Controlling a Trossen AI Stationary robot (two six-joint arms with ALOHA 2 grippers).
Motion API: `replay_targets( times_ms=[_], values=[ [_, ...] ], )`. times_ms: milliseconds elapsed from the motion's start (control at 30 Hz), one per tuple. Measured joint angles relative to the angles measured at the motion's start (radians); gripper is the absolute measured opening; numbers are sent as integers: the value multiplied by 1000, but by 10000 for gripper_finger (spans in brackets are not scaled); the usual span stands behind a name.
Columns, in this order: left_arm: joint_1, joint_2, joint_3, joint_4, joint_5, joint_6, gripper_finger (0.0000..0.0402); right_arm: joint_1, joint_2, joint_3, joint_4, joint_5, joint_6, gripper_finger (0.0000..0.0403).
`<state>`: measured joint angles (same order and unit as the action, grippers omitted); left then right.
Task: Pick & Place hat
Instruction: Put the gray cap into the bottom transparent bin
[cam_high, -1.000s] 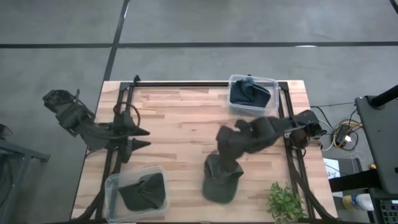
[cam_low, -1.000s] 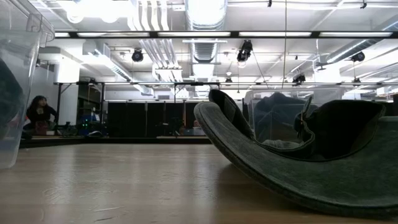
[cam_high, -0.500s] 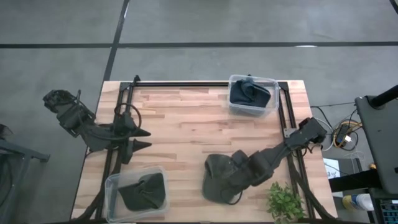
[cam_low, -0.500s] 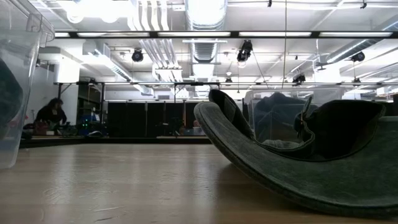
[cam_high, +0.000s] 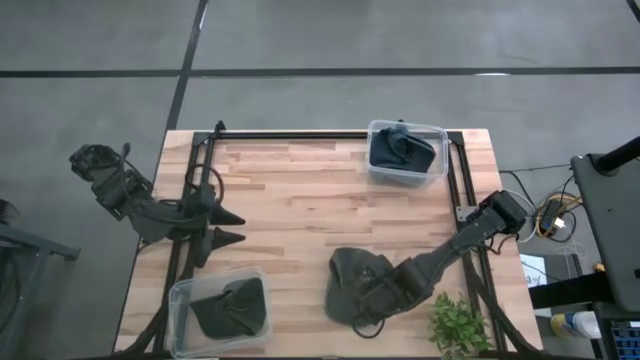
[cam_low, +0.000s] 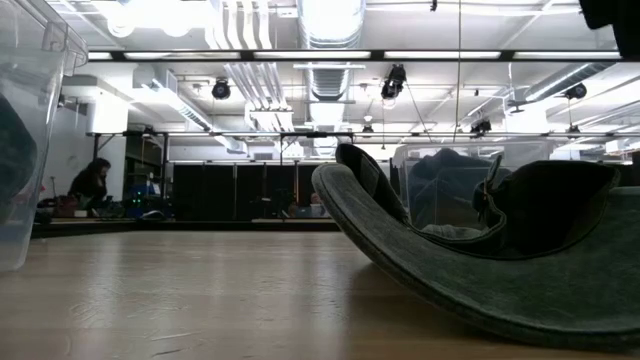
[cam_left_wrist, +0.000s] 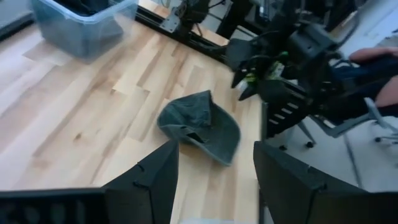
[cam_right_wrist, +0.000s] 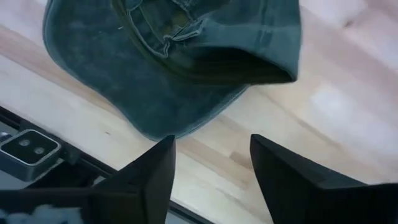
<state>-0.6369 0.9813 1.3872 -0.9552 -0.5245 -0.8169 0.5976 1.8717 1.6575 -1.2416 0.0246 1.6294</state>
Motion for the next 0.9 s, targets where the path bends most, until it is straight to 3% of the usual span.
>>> replay_targets(
  times_ms=[167, 533, 900],
  values=[
    [0, 0, 0, 14, 14, -3, 199, 26, 0, -75, 112, -7, 107, 217],
    [0, 0, 0, 13, 13, 81, 199, 54, 0, -189, 237, 46, 369, 212],
    [0, -13, 0, 12, 62, 174, 199, 46, 0, -352, 426, 55, 530, 211]
  ],
)
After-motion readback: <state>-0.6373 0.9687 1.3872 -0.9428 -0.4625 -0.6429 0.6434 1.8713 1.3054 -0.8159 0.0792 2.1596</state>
